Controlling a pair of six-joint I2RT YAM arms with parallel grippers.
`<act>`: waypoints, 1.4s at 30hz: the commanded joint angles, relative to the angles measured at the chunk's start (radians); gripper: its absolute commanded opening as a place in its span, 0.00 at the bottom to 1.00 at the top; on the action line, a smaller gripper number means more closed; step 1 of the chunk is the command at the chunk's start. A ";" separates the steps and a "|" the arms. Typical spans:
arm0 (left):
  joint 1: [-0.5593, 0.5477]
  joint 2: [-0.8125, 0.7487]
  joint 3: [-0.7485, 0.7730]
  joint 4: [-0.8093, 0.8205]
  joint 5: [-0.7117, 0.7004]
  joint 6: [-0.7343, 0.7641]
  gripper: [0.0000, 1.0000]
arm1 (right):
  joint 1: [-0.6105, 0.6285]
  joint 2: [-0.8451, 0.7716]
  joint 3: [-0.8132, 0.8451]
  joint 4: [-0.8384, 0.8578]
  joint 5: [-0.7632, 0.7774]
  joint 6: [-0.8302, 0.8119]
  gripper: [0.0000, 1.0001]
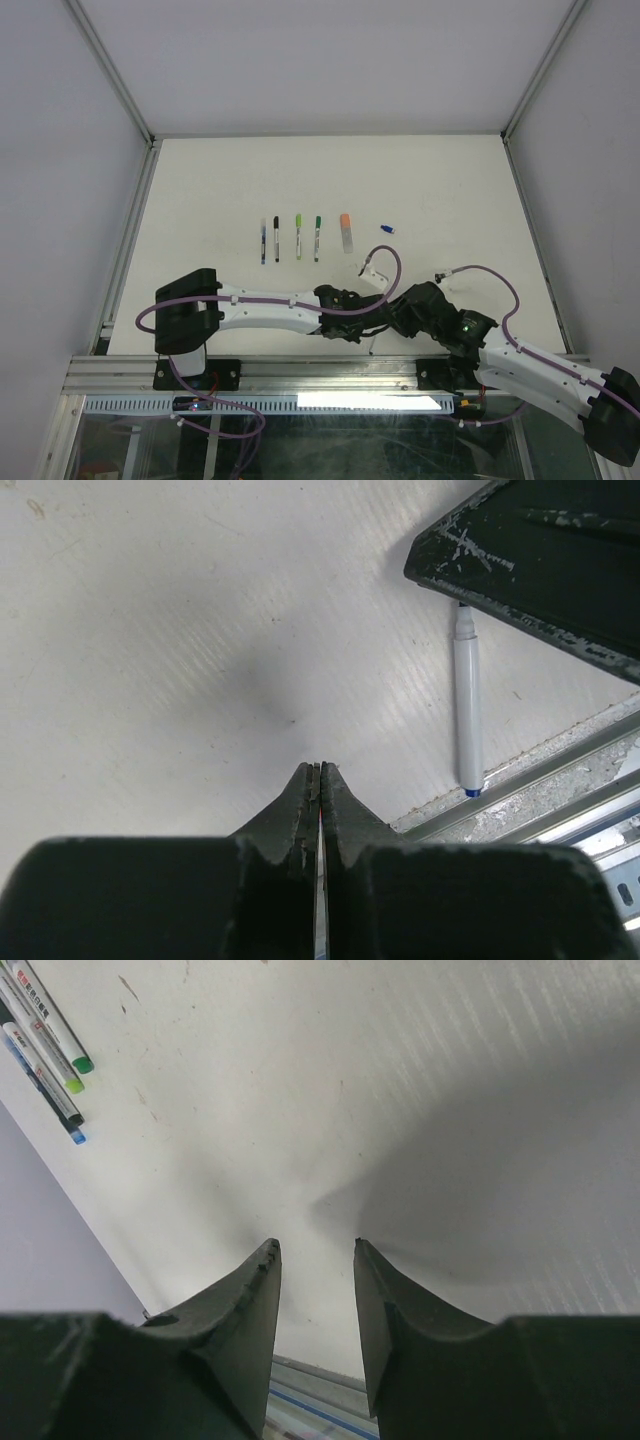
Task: Insert the pens into the pen caps
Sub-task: Pick up the pen from the center of the board.
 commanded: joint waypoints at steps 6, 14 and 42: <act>0.069 -0.144 -0.059 0.036 -0.034 -0.013 0.05 | 0.003 0.023 0.135 -0.125 0.104 -0.118 0.38; 0.214 -0.329 -0.192 0.106 0.012 0.019 0.11 | 0.003 0.156 0.364 -0.330 0.182 -0.344 0.39; 0.410 -0.643 -0.492 0.290 0.201 0.061 0.16 | 0.323 0.599 0.475 -0.483 0.058 -0.202 0.34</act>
